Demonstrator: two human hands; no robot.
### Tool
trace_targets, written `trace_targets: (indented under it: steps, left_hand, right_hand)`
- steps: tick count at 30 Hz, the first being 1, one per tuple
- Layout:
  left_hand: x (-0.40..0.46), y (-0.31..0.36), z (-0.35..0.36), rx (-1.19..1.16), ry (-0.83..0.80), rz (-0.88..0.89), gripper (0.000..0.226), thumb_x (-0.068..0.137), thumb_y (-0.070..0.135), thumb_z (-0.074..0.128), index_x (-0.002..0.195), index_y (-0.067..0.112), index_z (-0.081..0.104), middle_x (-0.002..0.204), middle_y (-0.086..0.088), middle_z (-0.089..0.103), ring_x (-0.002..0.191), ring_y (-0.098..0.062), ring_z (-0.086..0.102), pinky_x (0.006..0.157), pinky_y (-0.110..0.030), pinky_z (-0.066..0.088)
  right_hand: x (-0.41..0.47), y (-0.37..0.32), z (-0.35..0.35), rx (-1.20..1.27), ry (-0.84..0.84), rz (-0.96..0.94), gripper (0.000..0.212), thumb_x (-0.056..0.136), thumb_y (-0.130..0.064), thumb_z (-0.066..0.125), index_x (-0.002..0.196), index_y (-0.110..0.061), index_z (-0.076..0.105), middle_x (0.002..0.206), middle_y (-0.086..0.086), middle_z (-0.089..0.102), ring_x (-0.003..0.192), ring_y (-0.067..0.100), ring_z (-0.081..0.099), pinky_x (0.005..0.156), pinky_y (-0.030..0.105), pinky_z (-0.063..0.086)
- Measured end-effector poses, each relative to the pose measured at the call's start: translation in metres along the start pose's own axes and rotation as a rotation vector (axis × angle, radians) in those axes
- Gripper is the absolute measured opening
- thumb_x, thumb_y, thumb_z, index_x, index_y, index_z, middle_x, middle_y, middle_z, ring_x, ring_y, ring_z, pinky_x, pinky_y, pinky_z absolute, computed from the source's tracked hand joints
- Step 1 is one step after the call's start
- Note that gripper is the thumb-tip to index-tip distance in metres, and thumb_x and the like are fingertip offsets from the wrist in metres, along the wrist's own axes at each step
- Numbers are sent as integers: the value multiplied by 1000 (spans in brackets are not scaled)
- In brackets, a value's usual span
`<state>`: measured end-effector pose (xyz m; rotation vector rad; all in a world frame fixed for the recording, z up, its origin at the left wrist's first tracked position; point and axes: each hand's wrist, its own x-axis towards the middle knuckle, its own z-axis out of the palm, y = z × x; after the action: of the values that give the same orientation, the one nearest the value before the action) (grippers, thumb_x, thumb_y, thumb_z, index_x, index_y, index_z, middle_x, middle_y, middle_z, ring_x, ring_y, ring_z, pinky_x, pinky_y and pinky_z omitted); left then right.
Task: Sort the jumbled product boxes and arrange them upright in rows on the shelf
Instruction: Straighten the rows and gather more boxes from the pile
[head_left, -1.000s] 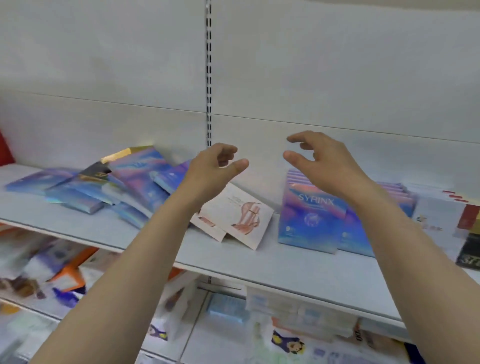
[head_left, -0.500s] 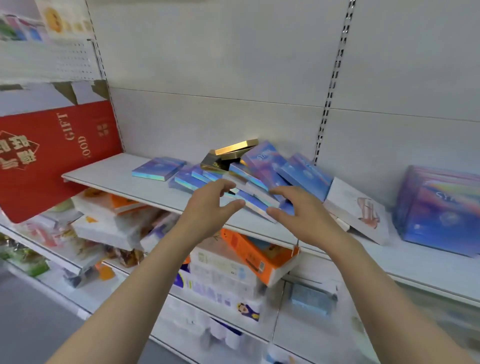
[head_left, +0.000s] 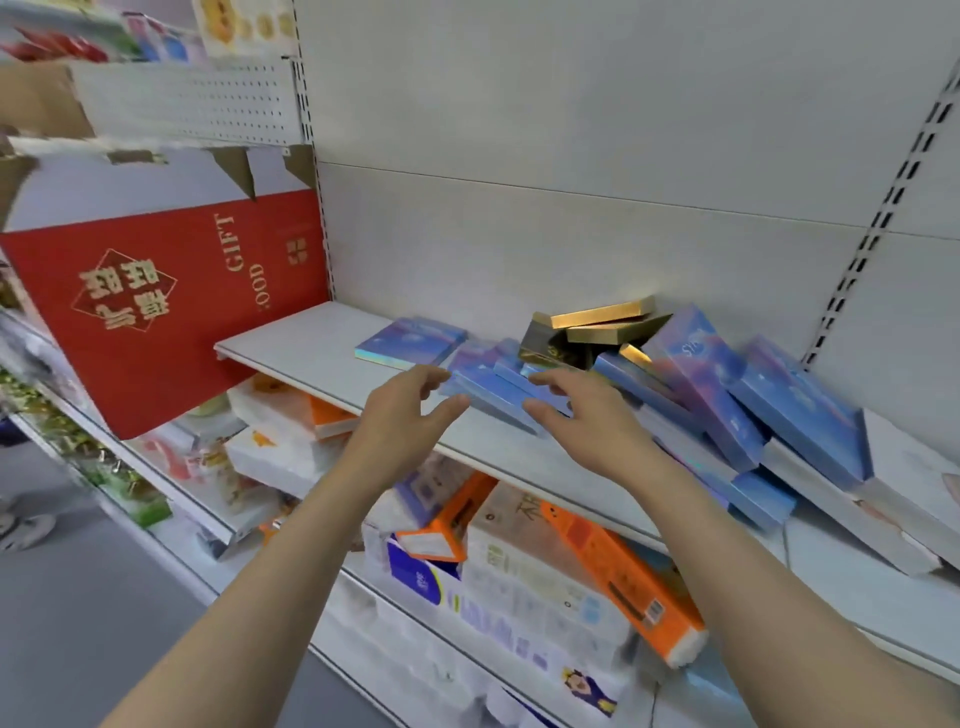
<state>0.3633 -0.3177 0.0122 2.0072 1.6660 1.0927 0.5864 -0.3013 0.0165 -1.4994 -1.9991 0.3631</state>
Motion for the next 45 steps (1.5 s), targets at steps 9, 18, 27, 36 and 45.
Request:
trace_targets:
  steps: [9,18,27,36,45]
  left_hand:
    - [142,-54,25,-181,-71,-14,43,90,47,58,123,19,62,117,8,64,109,-5,58,89,-16,37]
    - [224,-15,99,-361,-331,132,60,89,58,53,140,28,48,139,5,54,125,-9,49,100,-26,38]
    - [248,-15,111,-363,-524,231,57,93,56,50,142,27,45,124,9,59,115,-2,48,86,-21,36]
    - [253,-31,110,-420,-581,185,57,89,54,58,142,36,46,137,3,56,114,-13,52,87,-22,37]
    - [251,-55,99,-666,-464,-22,57,77,52,74,127,31,58,121,1,64,106,-17,63,91,-42,55]
  right_hand:
    - [144,18,-4,-346,266,62,45,97,-45,53,129,-14,62,135,6,59,138,28,37,111,35,26]
    - [152,41,-41,-624,6,273,37,95,-57,47,117,-34,67,117,-5,68,111,22,58,84,34,44]
    - [133,31,-34,-216,120,200,41,88,-48,66,127,-35,62,121,-16,67,114,1,59,96,26,47]
    - [113,29,-17,-601,381,573,55,90,-60,53,127,-21,62,130,0,61,125,22,47,100,38,41]
    - [108,14,13,-229,496,494,39,89,-46,67,120,-22,66,114,-3,69,101,11,59,81,24,41]
